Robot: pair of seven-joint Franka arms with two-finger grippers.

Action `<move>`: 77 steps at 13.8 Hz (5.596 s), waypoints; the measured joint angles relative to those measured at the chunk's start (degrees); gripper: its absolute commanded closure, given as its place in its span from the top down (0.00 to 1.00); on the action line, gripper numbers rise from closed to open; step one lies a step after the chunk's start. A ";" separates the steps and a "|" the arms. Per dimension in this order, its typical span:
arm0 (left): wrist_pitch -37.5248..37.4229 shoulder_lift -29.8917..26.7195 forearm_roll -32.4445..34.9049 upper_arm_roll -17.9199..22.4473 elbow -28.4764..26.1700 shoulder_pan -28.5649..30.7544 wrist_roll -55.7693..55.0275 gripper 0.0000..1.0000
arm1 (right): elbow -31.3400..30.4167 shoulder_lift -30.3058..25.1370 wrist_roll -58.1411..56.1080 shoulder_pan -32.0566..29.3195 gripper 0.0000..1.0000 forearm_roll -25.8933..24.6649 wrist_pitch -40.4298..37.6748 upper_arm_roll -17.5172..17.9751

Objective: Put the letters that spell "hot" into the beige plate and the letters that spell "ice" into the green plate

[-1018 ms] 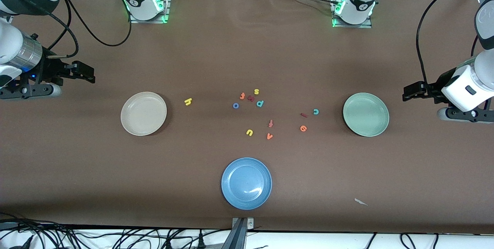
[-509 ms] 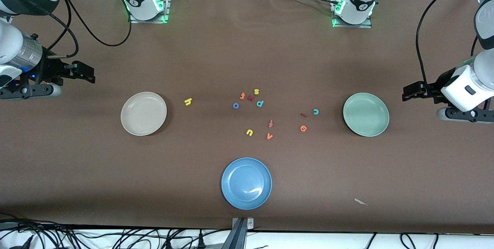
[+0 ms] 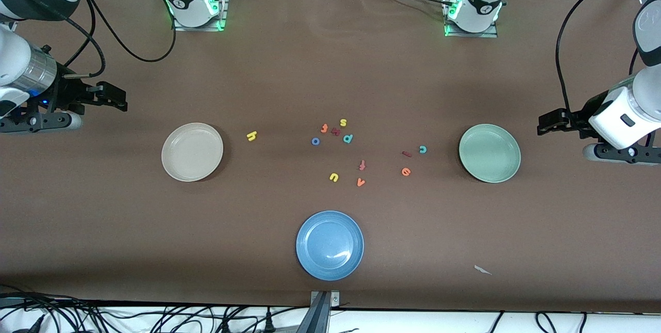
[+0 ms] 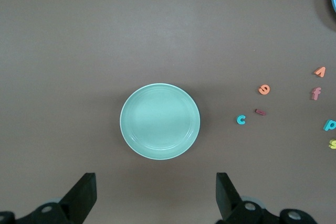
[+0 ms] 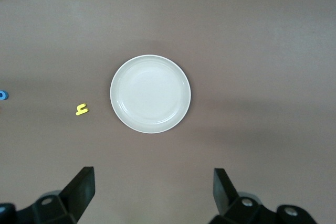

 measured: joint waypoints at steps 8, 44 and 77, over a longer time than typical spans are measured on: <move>0.00 0.00 0.00 0.14 0.00 0.46 1.18 1.00 | 0.00 0.08 0.00 0.00 1.00 0.00 -0.04 0.00; -0.10 0.01 0.00 0.09 -0.16 0.60 1.29 1.00 | -9.02 10.75 14.30 0.69 1.00 -3.43 22.77 13.79; 35.06 22.96 -9.58 -2.83 -20.87 -15.59 -26.87 0.52 | -35.35 20.53 24.96 0.66 0.99 -13.43 63.60 21.24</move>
